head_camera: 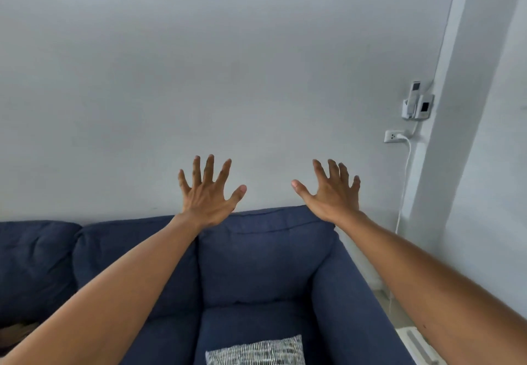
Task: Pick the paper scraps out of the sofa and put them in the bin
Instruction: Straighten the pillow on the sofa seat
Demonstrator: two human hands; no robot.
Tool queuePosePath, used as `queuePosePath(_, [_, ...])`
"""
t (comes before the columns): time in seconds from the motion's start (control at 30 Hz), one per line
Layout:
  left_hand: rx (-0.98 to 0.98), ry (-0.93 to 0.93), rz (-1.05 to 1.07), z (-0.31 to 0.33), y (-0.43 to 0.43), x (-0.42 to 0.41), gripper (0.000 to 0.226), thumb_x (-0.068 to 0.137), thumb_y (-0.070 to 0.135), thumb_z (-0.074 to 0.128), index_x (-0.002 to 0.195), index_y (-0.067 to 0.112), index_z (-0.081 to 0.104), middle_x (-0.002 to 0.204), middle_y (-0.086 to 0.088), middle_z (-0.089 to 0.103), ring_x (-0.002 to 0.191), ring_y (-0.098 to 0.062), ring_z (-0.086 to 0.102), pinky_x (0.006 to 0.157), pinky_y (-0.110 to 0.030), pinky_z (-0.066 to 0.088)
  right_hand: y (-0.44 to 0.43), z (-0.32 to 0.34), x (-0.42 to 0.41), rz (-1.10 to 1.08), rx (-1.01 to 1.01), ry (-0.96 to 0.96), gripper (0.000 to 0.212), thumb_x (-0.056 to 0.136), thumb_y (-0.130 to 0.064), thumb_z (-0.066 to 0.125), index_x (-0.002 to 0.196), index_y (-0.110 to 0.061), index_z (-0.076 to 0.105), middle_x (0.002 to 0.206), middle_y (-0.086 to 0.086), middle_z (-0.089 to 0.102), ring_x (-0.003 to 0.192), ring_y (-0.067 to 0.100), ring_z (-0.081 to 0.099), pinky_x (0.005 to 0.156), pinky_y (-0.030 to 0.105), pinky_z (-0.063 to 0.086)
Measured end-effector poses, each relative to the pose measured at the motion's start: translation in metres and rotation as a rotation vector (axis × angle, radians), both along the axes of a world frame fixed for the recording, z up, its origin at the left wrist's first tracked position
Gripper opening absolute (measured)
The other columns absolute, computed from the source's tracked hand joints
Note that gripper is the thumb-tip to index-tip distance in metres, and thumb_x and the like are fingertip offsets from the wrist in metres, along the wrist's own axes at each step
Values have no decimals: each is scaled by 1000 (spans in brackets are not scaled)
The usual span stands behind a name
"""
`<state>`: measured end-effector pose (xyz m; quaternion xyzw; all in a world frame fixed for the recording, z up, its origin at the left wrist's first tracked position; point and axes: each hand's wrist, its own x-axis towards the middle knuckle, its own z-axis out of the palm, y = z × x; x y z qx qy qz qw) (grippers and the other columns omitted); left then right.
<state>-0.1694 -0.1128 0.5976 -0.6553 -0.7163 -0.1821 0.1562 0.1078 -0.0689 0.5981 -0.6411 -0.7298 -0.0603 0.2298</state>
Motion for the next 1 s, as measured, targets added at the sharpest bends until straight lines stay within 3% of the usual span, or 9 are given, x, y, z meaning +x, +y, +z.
queuePosePath(0.3, [-35, -60, 53, -24, -20, -40, 79, 87, 79, 13, 154, 40, -5, 165, -3, -12, 147, -28, -26, 113, -62, -16, 4, -19, -42, 65, -35, -16, 90, 82, -86, 12, 154, -32, 9, 165, 8, 9, 151, 31, 1, 117, 62, 5])
queuePosePath(0.5, [-90, -94, 57, -73, -23, -49, 80, 86, 80, 13, 153, 40, -5, 165, -4, -9, 148, -27, -23, 114, -63, -13, 5, -59, -55, 76, -98, -52, 91, 81, -86, 11, 154, -32, 10, 164, 8, 11, 150, 31, 4, 116, 62, 8])
queuePosePath(0.63, [-154, -128, 63, -117, -21, -52, 80, 87, 80, 13, 154, 40, -5, 165, -3, -9, 148, -27, -23, 113, -63, -14, 7, -101, -61, 68, -140, -64, 94, 79, -88, 10, 154, -30, 13, 162, 8, 15, 149, 30, 9, 115, 63, 13])
queuePosePath(0.77, [-221, -163, 66, -172, -19, -56, 80, 87, 79, 15, 154, 40, -4, 165, -3, -7, 148, -28, -21, 114, -63, -13, 7, -160, -65, 65, -252, -48, 94, 80, -88, 13, 156, -32, 6, 165, 7, 8, 151, 31, 2, 117, 63, 7])
queuePosePath(1.0, [-368, -212, 67, -290, -21, -60, 78, 88, 78, 17, 154, 40, -1, 166, -3, -5, 149, -27, -18, 114, -62, -12, 0, -283, -71, 59, -403, -50, 93, 82, -87, 16, 155, -31, 9, 164, 9, 12, 150, 31, 5, 117, 63, 7])
